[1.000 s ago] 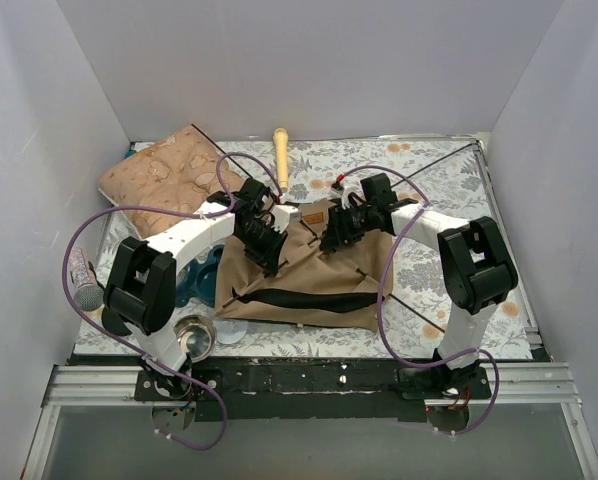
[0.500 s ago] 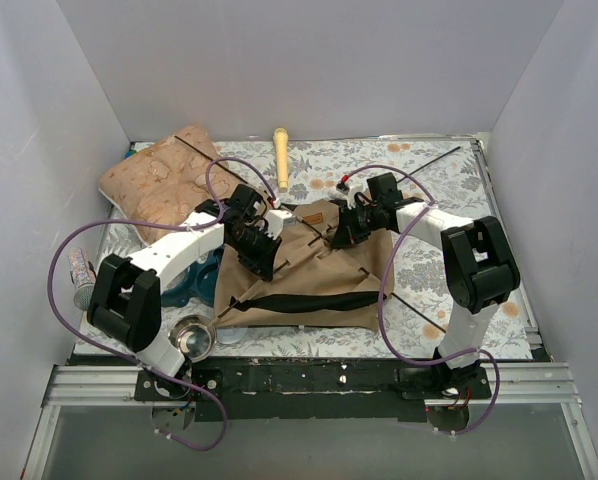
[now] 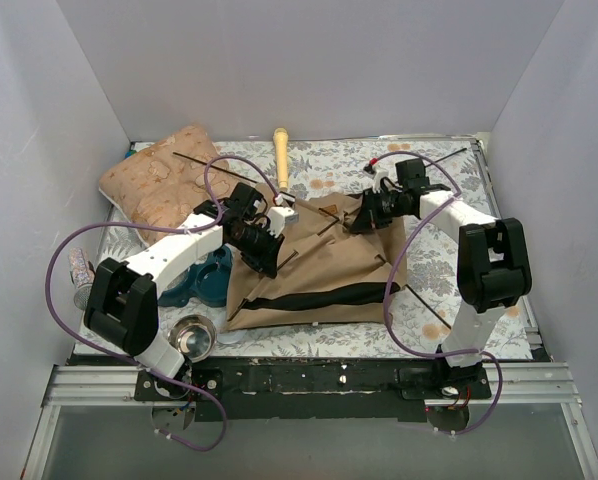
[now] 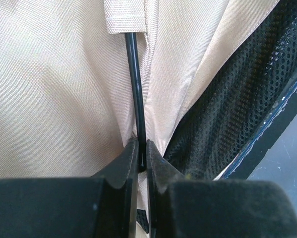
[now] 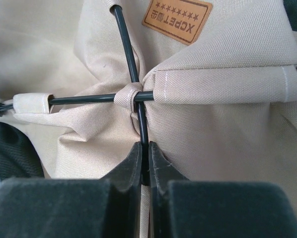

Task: Set up the pet tent

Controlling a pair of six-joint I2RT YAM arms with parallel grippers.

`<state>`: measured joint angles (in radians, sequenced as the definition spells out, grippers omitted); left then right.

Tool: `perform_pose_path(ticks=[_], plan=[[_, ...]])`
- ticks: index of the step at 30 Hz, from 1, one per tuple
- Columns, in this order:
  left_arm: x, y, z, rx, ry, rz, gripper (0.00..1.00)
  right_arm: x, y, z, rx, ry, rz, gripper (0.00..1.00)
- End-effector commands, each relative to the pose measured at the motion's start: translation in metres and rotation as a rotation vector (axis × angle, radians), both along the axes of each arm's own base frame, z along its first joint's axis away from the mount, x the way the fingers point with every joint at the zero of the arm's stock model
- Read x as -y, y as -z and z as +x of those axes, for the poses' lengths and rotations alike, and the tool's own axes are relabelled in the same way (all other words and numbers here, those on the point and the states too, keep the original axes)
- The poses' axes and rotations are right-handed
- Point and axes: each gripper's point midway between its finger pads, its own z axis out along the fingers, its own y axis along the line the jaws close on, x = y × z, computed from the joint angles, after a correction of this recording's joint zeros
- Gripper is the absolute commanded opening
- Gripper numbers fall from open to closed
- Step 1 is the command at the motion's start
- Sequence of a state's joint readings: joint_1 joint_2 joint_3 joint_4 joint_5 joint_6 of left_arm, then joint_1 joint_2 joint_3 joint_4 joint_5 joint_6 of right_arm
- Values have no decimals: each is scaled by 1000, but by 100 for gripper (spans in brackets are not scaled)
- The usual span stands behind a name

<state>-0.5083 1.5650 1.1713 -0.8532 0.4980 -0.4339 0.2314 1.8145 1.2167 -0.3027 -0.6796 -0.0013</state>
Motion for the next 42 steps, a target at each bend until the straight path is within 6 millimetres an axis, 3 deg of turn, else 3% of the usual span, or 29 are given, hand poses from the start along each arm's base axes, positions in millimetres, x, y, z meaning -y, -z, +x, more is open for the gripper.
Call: perform_pose_path(ticks=[1, 5, 10, 11, 12, 14, 19, 24, 29, 31, 32, 34, 36, 38, 42], plan=[[-17, -6, -28, -76, 18, 50, 0, 35, -34, 38, 123, 85, -40, 17], [-9, -9, -19, -69, 7, 26, 0, 57, -43, 51, 142, 148, -52, 50], [-5, -12, -14, -64, 12, 16, 0, 104, -36, 75, 128, 302, -103, 63], [-4, -13, -14, -62, 14, 15, 0, 105, -33, 78, 127, 310, -110, 64], [-4, -13, -13, -61, 15, 15, 0, 123, -32, 85, 127, 355, -127, 64], [-4, -13, -12, -56, 16, 17, 0, 126, -26, 93, 129, 363, -131, 66], [-6, -13, -13, -59, 28, 27, 0, 112, -8, 108, 72, 362, -36, 77], [-7, -14, -12, -57, 26, 34, 0, 93, 10, 101, -16, 306, 68, 78], [-8, -14, -12, -55, 25, 40, 0, 74, 14, 89, -91, 252, 197, 74], [-8, -15, -12, -52, 25, 38, 0, 67, 11, 86, -112, 233, 250, 60], [-8, -16, -13, -51, 25, 34, 0, 65, 7, 86, -120, 232, 281, 41], [-8, -18, -13, -43, 26, 30, 0, 63, -6, 89, -109, 215, 315, 2], [-7, -27, -10, -16, 25, 17, 0, 68, -32, 95, -71, 210, 327, 1], [-4, -46, -8, 27, 27, -12, 0, 76, -71, 106, -15, 222, 352, 1], [3, -84, -7, 145, 45, -113, 0, 101, -177, 129, 154, 274, 436, 1]])
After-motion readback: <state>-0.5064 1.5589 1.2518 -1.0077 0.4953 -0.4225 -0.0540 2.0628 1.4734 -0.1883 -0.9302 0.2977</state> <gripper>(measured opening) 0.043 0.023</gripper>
